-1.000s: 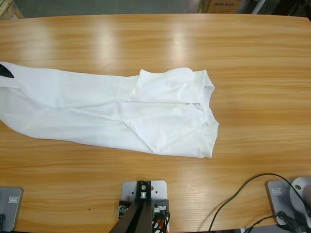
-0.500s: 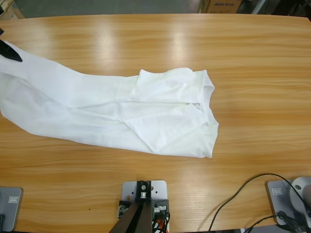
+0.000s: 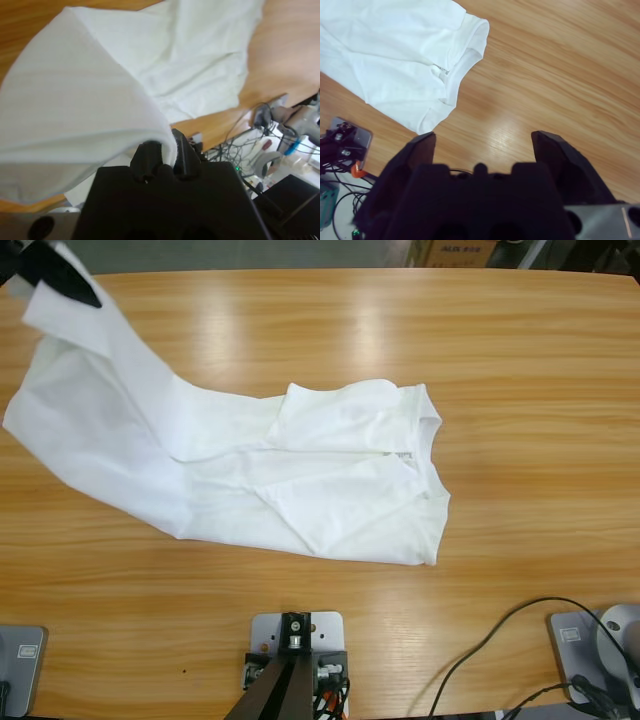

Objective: Fold clothes

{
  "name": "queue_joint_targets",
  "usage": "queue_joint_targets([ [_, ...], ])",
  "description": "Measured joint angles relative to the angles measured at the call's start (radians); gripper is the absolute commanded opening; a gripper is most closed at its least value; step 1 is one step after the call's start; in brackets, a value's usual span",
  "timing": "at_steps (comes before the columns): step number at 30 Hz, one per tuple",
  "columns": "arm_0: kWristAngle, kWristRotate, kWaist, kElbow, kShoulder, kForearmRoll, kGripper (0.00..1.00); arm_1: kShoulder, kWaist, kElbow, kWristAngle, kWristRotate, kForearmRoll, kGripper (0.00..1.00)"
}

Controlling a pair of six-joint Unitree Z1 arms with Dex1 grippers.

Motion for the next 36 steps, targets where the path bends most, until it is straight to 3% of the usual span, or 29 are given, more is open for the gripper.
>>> queue_joint_targets([
  [13,-0.001,-0.118,-0.244,-0.147,0.096,0.001,0.0,-0.004,0.0,0.0,0.013,0.0,0.0,0.784],
  [24,-0.018,-0.202,-0.38,-0.464,0.31,0.004,0.0,-0.025,0.0,0.001,0.027,0.0,0.0,0.784],
  [36,-0.049,-0.207,-0.471,-0.531,0.482,0.004,0.0,-0.028,0.0,0.006,0.031,0.0,0.0,0.788],
])
